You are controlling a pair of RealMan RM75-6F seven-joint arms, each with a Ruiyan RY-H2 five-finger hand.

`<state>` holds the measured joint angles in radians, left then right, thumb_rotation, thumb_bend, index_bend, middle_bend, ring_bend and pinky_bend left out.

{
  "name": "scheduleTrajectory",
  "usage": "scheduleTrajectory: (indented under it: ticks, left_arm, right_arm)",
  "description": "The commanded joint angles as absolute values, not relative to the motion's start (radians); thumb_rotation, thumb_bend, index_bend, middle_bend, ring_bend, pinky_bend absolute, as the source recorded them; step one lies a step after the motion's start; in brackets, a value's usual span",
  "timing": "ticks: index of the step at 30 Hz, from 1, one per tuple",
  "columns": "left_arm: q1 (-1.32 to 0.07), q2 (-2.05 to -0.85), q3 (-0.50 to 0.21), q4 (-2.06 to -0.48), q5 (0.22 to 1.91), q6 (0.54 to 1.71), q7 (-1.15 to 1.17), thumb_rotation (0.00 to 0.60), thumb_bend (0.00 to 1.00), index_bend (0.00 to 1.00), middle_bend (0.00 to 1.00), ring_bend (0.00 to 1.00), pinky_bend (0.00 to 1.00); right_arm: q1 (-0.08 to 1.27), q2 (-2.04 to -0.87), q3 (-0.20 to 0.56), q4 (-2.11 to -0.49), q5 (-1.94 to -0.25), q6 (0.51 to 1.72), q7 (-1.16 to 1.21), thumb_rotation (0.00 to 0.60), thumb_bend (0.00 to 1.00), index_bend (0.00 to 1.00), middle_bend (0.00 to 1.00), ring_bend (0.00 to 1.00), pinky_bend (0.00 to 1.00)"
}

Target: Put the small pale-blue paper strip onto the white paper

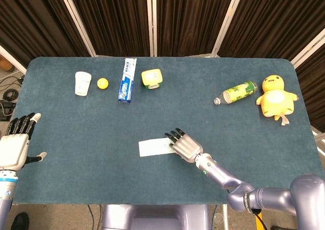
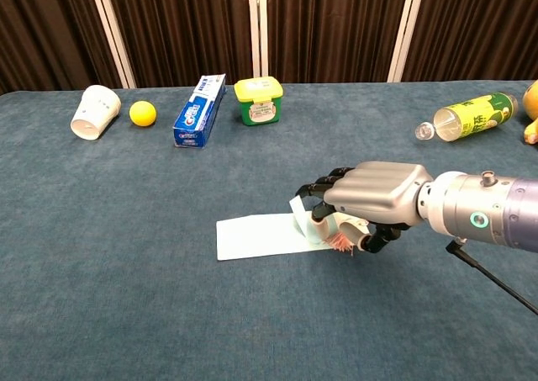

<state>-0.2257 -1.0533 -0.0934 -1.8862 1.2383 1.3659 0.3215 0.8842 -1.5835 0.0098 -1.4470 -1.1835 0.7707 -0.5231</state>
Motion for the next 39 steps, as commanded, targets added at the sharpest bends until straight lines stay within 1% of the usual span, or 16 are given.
scheduleTrajectory:
  ticks: [1,7,14,16,19,22,23,25,27,29,30,32,36,39]
  left_arm:
    - [-0.226,-1.053,-0.094,-1.887,1.238,1.366,0.321,0.600,0.00,0.00,0.00,0.00,0.00]
    - [-0.225,-1.051,-0.094,-1.886,1.238,1.366,0.318,0.600,0.00,0.00,0.00,0.00,0.00]
    - [-0.223,-1.049,-0.092,-1.888,1.243,1.370,0.317,0.600,0.00,0.00,0.00,0.00,0.00]
    - [-0.218,-1.047,-0.089,-1.891,1.248,1.375,0.316,0.600,0.00,0.00,0.00,0.00,0.00]
    - [-0.211,-1.045,-0.082,-1.891,1.258,1.380,0.310,0.600,0.00,0.00,0.00,0.00,0.00]
    - [-0.204,-1.044,-0.076,-1.887,1.268,1.388,0.305,0.600,0.00,0.00,0.00,0.00,0.00]
    - [-0.202,-1.044,-0.075,-1.886,1.270,1.390,0.304,0.600,0.00,0.00,0.00,0.00,0.00]
    - [-0.195,-1.044,-0.070,-1.885,1.279,1.397,0.298,0.600,0.00,0.00,0.00,0.00,0.00]
    - [-0.186,-1.045,-0.062,-1.882,1.290,1.407,0.295,0.600,0.00,0.00,0.00,0.00,0.00]
    - [-0.177,-1.046,-0.055,-1.879,1.300,1.416,0.293,0.600,0.00,0.00,0.00,0.00,0.00]
    - [-0.173,-1.047,-0.051,-1.878,1.304,1.420,0.291,0.600,0.00,0.00,0.00,0.00,0.00]
    - [-0.159,-1.050,-0.042,-1.871,1.319,1.437,0.286,0.600,0.00,0.00,0.00,0.00,0.00]
    - [-0.131,-1.056,-0.023,-1.853,1.353,1.468,0.265,0.600,0.00,0.00,0.00,0.00,0.00]
    - [-0.115,-1.056,-0.013,-1.841,1.376,1.486,0.249,0.600,0.00,0.00,0.00,0.00,0.00]
  right_arm:
    - [0.884,-1.587,0.011,-1.443,-1.183,0.770,-0.524,0.600,0.70,0.40,0.00,0.00,0.00]
    - [0.881,-1.568,0.038,-1.473,-1.205,0.805,-0.500,0.600,0.70,0.39,0.00,0.00,0.00]
    - [0.865,-1.472,0.081,-1.582,-1.252,0.878,-0.462,0.600,0.70,0.38,0.00,0.00,0.00]
    - [0.827,-1.398,0.088,-1.648,-1.284,0.951,-0.437,0.600,0.70,0.38,0.00,0.00,0.00]
    - [0.757,-1.303,0.062,-1.723,-1.339,1.042,-0.393,0.600,0.69,0.35,0.00,0.00,0.00]
    - [0.690,-1.243,0.034,-1.755,-1.377,1.123,-0.347,0.600,0.67,0.31,0.00,0.00,0.00]
    - [0.672,-1.230,0.027,-1.760,-1.385,1.143,-0.334,0.600,0.65,0.27,0.00,0.00,0.00]
    - [0.617,-1.196,0.006,-1.770,-1.405,1.203,-0.289,0.600,0.52,0.17,0.00,0.00,0.00]
    - [0.562,-1.172,-0.015,-1.769,-1.419,1.260,-0.244,0.600,0.24,0.04,0.00,0.00,0.00]
    - [0.518,-1.155,-0.031,-1.769,-1.422,1.299,-0.208,0.600,0.07,0.00,0.00,0.00,0.00]
    - [0.495,-1.147,-0.040,-1.770,-1.417,1.317,-0.189,0.600,0.02,0.00,0.00,0.00,0.00]
    - [0.442,-1.130,-0.063,-1.771,-1.421,1.364,-0.150,0.600,0.00,0.00,0.00,0.00,0.00]
    - [0.346,-1.118,-0.099,-1.747,-1.445,1.449,-0.114,0.600,0.00,0.00,0.00,0.00,0.00]
    - [0.296,-1.125,-0.111,-1.715,-1.472,1.500,-0.111,0.600,0.00,0.00,0.00,0.00,0.00]
